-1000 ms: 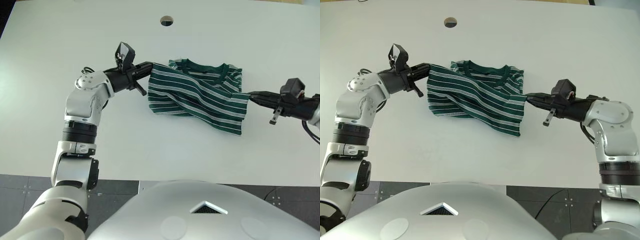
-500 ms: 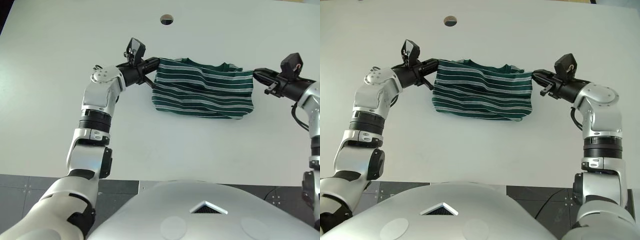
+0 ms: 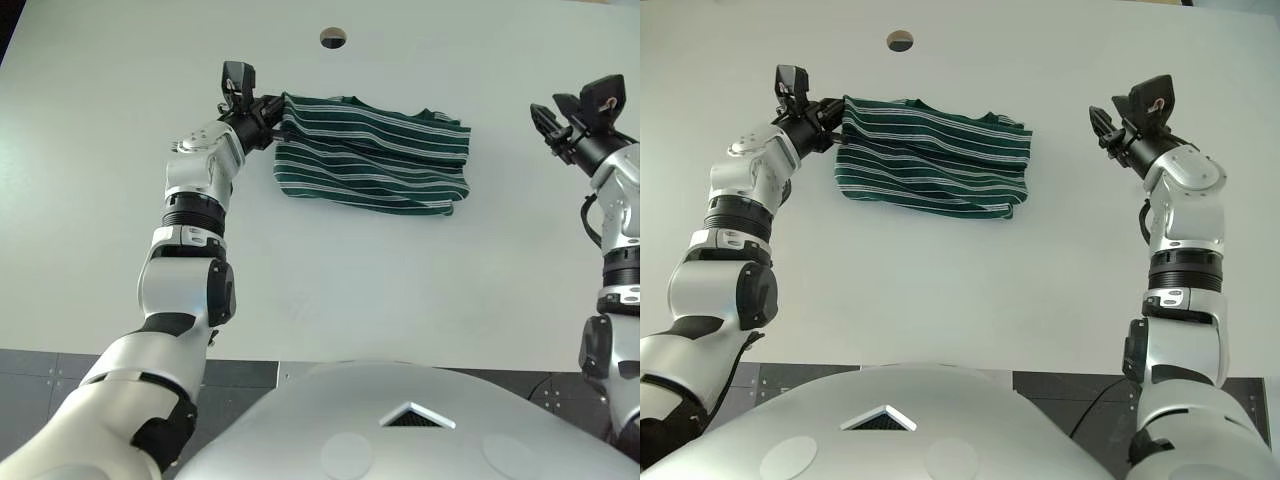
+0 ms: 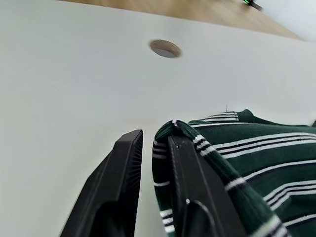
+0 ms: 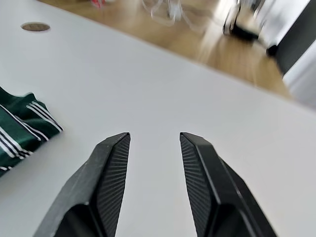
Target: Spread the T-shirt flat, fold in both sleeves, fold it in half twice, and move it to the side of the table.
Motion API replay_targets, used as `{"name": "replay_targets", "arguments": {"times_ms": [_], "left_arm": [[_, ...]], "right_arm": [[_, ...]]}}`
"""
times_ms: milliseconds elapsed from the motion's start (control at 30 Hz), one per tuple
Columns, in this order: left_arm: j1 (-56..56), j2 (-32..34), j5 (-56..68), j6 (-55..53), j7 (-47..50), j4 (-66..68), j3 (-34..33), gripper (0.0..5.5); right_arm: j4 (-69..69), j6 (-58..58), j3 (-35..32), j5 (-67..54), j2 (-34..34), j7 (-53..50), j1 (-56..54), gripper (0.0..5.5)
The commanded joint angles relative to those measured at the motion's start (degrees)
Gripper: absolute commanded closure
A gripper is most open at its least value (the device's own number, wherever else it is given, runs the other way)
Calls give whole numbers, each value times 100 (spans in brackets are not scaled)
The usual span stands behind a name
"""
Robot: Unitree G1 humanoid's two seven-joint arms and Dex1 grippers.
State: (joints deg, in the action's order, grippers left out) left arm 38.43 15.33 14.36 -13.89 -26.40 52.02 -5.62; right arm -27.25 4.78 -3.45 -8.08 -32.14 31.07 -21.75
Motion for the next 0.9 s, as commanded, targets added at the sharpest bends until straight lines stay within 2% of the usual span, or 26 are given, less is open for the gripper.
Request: {"name": "replay_targets", "arguments": {"times_ms": [33,100,300,367,600,800,900], "left_arm": [[54,48,-125,156,-47,-13,-41,460],[-6,15,-154,182,-201,-101,9,460],[-109,-8,-276,136,-335,-278,85,367],[-205,38,-490,212,-319,-446,266,339],[-475,512,-1211,639,-280,-996,664,339],[-684,924,-1766,1039,-101,-1149,885,339],[-1005,961,-1845,1232,-76,-1799,910,339]], "right_arm": [[233,-520,190,332,28,1,127,392],[566,-861,384,504,36,137,305,433],[1397,-1673,1328,1381,75,356,671,539],[1443,-1761,1572,1596,154,389,628,540],[1456,-1825,2160,1968,348,621,541,540],[1456,-1668,2653,2599,-144,1180,740,540],[1620,-1455,2787,2794,-404,1516,867,540]]}}
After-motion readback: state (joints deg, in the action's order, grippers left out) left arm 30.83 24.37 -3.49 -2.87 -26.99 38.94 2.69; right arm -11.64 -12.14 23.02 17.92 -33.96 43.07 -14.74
